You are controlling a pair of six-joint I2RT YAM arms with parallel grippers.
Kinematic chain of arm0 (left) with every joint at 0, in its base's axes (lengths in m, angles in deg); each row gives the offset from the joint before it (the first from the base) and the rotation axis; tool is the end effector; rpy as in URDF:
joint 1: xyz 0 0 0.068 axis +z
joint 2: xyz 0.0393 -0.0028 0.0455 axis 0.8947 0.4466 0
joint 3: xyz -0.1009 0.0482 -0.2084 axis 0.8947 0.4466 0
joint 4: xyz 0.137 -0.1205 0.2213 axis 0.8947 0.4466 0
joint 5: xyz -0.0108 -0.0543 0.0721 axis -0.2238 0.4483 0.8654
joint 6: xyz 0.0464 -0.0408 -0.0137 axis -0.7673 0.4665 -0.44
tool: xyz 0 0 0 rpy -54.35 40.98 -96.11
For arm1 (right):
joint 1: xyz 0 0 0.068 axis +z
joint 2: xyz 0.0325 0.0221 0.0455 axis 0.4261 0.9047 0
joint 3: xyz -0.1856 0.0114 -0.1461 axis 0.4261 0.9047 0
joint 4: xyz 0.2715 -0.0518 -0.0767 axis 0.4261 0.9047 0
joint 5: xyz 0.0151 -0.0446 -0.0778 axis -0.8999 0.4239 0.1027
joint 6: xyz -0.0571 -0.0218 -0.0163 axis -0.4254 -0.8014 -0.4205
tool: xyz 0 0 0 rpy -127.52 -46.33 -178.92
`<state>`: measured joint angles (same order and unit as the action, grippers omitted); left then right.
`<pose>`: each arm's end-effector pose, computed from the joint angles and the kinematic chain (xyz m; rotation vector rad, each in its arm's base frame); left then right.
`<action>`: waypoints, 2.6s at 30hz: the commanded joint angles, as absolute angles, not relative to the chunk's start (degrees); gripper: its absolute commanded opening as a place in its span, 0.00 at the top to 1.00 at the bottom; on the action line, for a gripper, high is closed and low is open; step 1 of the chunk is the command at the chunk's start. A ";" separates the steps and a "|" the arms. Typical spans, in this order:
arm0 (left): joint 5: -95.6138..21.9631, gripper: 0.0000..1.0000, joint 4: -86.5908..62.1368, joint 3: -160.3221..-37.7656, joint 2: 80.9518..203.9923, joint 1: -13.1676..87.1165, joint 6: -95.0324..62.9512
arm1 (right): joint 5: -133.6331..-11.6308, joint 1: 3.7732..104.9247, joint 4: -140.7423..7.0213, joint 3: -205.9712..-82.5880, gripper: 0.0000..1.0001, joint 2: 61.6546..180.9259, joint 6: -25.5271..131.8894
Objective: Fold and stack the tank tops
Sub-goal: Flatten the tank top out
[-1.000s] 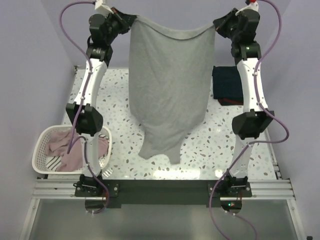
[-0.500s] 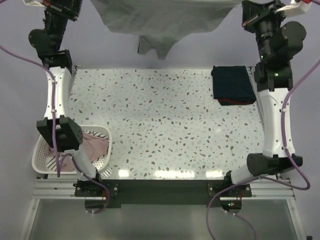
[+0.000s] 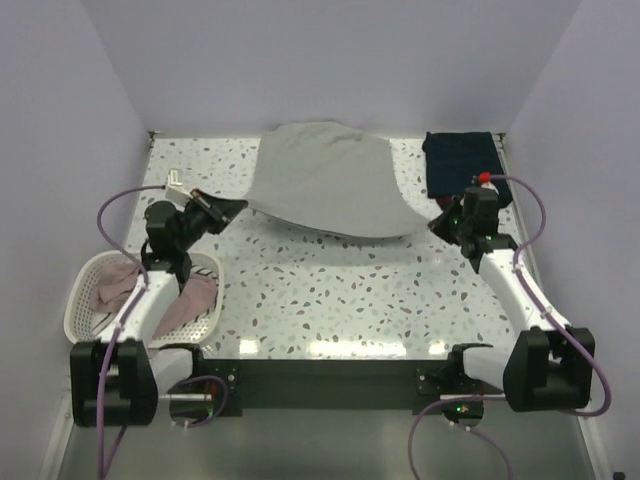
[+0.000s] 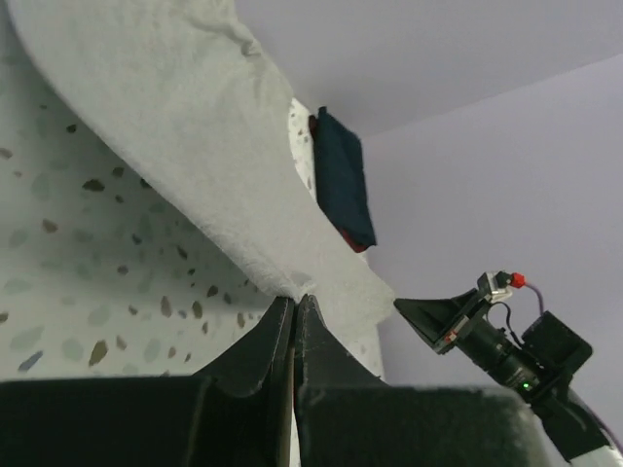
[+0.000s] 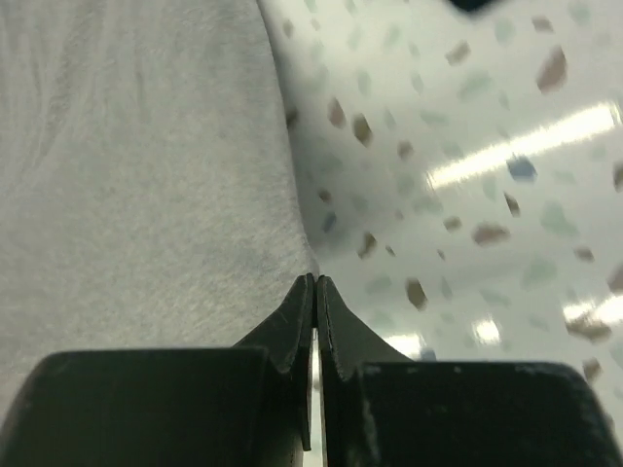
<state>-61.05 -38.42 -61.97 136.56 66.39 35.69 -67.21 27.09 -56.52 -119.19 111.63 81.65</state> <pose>0.3143 -0.0101 0.2091 -0.5772 1.7314 -1.2426 0.3273 0.0126 0.2225 0.5972 2.0706 0.4217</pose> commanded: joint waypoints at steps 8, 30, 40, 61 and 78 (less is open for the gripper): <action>-49.66 1.00 2.88 -56.32 118.22 59.26 16.94 | -64.90 26.63 -42.15 -106.79 1.00 99.01 82.84; -54.58 1.00 13.24 -64.14 117.01 59.08 13.16 | -66.49 26.63 -27.57 -118.39 1.00 99.90 83.19; -55.11 1.00 33.18 -56.15 101.96 58.29 16.59 | -67.10 26.72 -7.70 -112.86 1.00 87.59 87.76; -60.29 0.53 36.81 -49.46 93.96 53.72 16.77 | -63.95 26.63 7.78 -117.14 0.35 85.74 87.94; -36.04 0.53 12.47 -84.95 139.46 53.81 14.84 | -57.72 61.84 -22.88 -116.19 0.42 89.59 102.61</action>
<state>-44.53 18.98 -77.57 132.54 53.91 17.24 -64.87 52.27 -12.39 -116.72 85.97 95.47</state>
